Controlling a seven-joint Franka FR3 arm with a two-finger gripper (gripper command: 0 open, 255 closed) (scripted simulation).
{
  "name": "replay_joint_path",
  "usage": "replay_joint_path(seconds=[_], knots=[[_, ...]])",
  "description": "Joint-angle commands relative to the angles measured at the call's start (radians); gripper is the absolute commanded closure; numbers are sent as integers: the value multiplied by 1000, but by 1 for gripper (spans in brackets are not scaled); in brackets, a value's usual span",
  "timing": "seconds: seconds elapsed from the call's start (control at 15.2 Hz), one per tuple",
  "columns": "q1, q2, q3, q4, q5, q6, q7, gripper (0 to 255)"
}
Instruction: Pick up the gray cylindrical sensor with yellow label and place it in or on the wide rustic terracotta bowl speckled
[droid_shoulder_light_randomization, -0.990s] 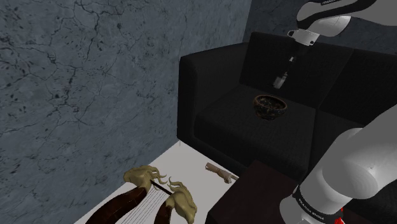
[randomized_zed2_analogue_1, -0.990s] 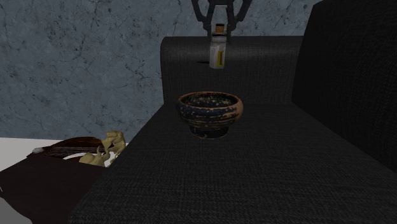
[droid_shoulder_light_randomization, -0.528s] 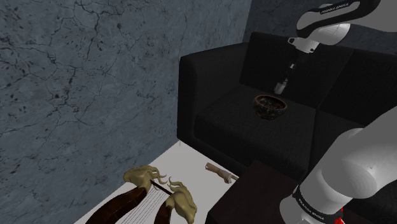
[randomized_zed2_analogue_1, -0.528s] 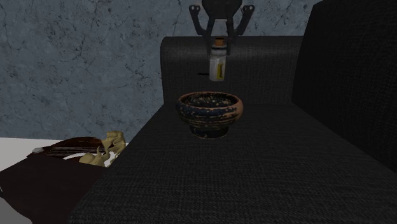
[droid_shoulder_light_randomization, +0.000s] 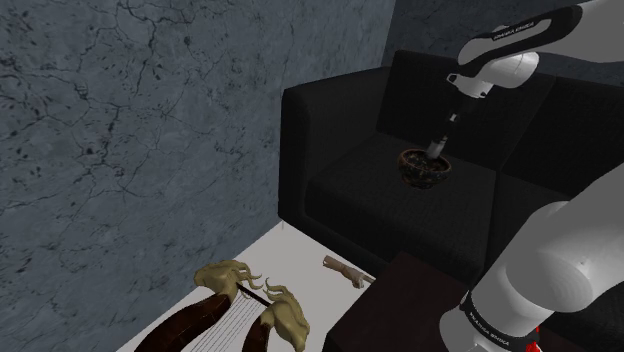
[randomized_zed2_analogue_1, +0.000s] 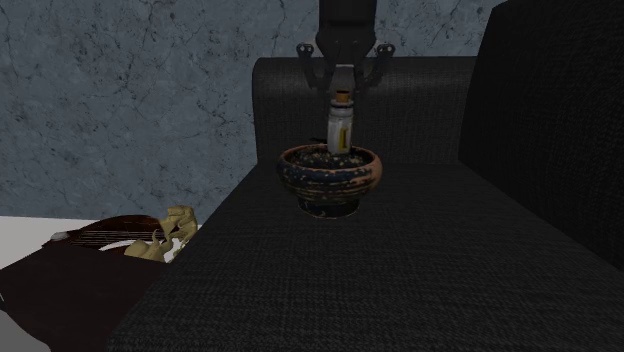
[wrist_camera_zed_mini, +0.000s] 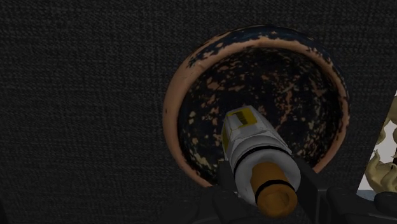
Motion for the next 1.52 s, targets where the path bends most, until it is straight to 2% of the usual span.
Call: replay_joint_path(seconds=[0.0, 0.53, 0.59, 0.92, 1.19, 1.45], knots=[[3, 17, -12, -14, 11, 27, -16, 255], [4, 19, -14, -18, 13, 34, -18, 255], [4, 19, -14, -18, 13, 34, -18, 0], [4, 19, -14, -18, 13, 34, -18, 0], [-14, -39, 13, 64, -25, -95, 12, 0], [-14, -39, 13, 64, -25, -95, 12, 0]])
